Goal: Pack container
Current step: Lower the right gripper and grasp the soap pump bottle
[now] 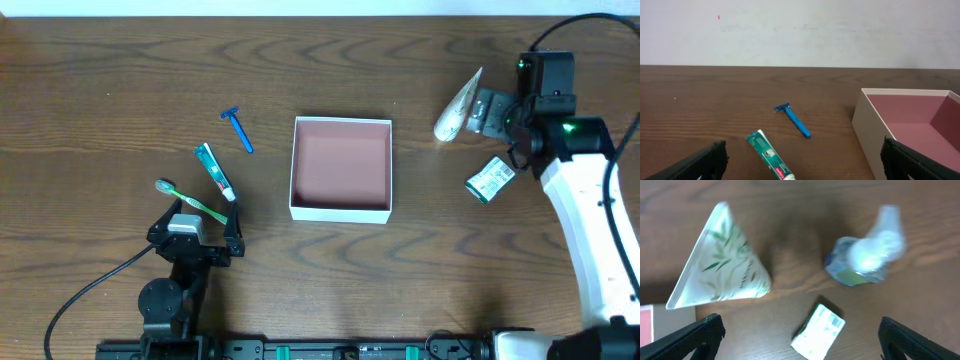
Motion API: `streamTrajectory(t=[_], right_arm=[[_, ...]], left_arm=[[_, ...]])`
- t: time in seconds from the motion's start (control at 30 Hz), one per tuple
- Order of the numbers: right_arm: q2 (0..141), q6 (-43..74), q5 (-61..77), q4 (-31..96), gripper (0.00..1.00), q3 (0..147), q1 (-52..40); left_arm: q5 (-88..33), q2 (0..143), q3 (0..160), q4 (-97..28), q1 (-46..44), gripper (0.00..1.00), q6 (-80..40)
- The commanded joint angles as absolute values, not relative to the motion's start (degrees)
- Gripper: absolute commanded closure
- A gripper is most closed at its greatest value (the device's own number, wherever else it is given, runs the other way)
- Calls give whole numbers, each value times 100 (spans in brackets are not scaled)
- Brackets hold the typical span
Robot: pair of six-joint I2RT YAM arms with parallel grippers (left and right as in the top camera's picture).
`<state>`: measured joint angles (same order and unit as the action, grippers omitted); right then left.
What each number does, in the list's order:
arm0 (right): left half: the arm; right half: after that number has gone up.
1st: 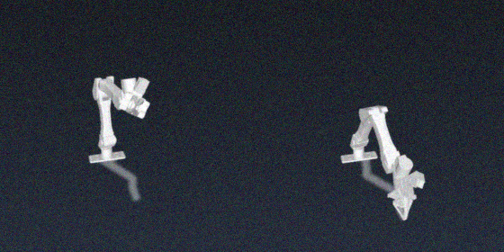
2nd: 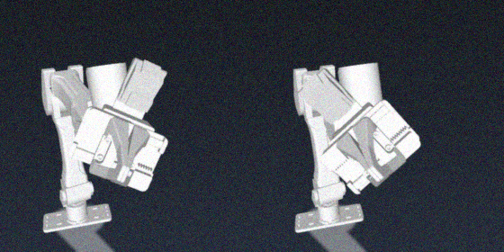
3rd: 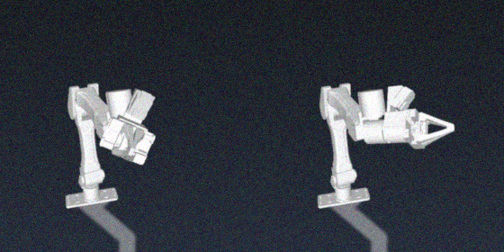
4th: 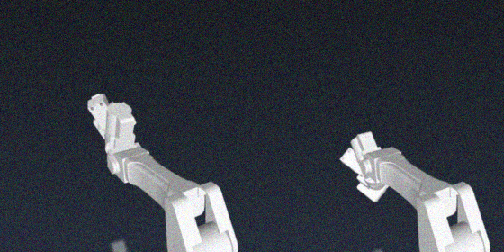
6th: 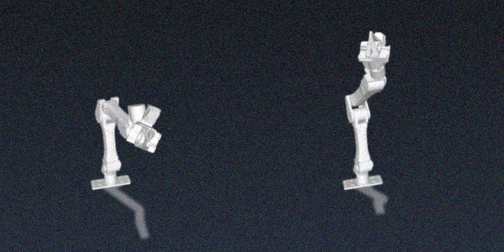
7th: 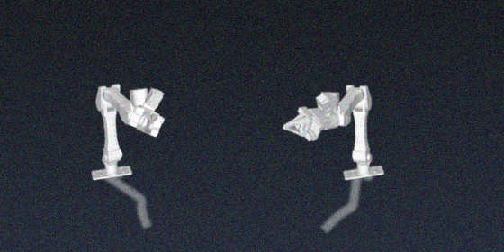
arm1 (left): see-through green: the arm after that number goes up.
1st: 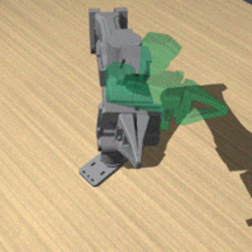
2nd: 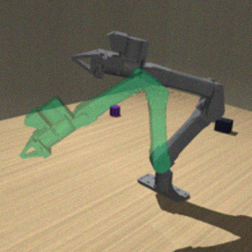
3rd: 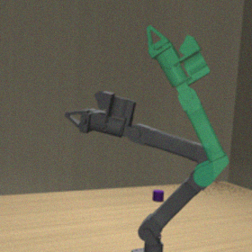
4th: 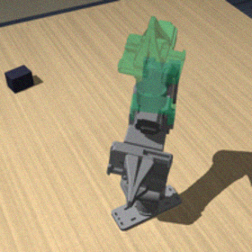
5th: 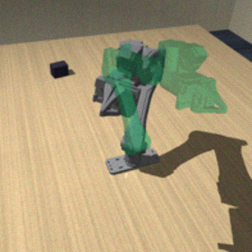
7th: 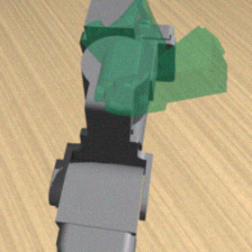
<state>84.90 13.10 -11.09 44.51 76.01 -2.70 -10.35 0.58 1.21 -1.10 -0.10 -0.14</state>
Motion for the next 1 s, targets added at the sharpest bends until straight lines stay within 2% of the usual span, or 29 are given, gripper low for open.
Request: streamTrajectory(t=[0.0, 0.4, 0.97], right_arm=[[8737, 834, -770, 4368, 1, 7677, -242], [9150, 2231, -1627, 4410, 1, 7677, -156], [9153, 2458, -2060, 4276, 1, 7677, 56]], left_arm=[[-1135, 23, 23, -307, 10, 2, 19], [-1135, 23, 23, -307, 10, 2, 19], [-1135, 23, 23, -307, 10, 2, 19]])
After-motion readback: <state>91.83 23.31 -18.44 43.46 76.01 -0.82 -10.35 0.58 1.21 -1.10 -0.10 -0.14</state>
